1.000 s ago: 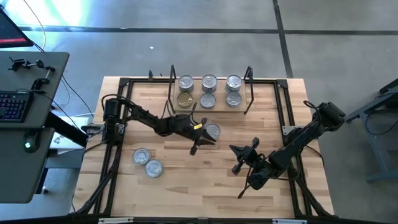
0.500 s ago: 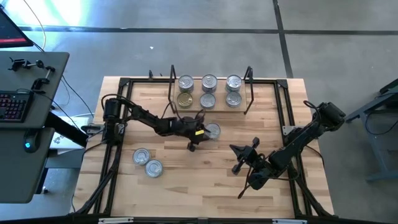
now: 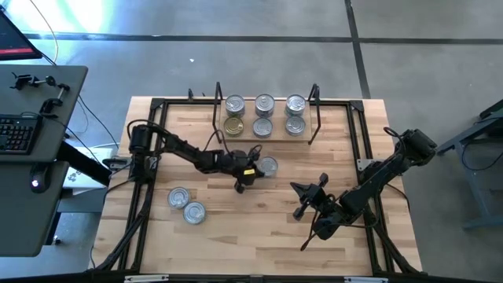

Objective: Stack canned seafood by type on shelf
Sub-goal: Stack the blue tuna can on top of the blue tuna can on the shelf, then stack the yellow-blue tuna can on top of the yellow-blue tuna can on the shelf

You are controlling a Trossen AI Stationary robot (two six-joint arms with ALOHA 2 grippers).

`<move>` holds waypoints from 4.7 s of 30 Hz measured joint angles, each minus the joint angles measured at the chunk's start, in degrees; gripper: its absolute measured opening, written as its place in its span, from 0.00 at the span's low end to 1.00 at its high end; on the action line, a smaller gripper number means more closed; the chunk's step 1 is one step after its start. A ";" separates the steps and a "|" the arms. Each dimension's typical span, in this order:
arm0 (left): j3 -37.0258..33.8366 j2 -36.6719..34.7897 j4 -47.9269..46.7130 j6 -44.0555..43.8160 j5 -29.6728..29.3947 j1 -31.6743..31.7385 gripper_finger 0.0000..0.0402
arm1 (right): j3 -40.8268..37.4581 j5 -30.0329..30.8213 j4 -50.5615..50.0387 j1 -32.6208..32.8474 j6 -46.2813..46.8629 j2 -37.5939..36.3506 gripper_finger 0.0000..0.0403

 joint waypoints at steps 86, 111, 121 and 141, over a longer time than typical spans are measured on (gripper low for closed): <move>12.15 -9.77 -15.54 -11.82 -13.07 11.64 0.17 | 0.01 0.28 -0.22 0.00 0.00 0.00 0.00; 12.09 -14.12 -23.53 -9.25 -29.83 -1.76 0.25 | 0.02 0.26 -0.20 0.00 0.46 0.00 0.00; 1.29 -27.19 -35.04 -27.66 -30.00 -12.98 0.25 | 0.01 0.24 0.21 0.00 0.48 0.00 0.00; -14.52 -45.28 -62.25 -99.64 -10.20 -47.42 0.23 | 0.02 1.21 0.90 -3.53 -1.17 -0.02 0.00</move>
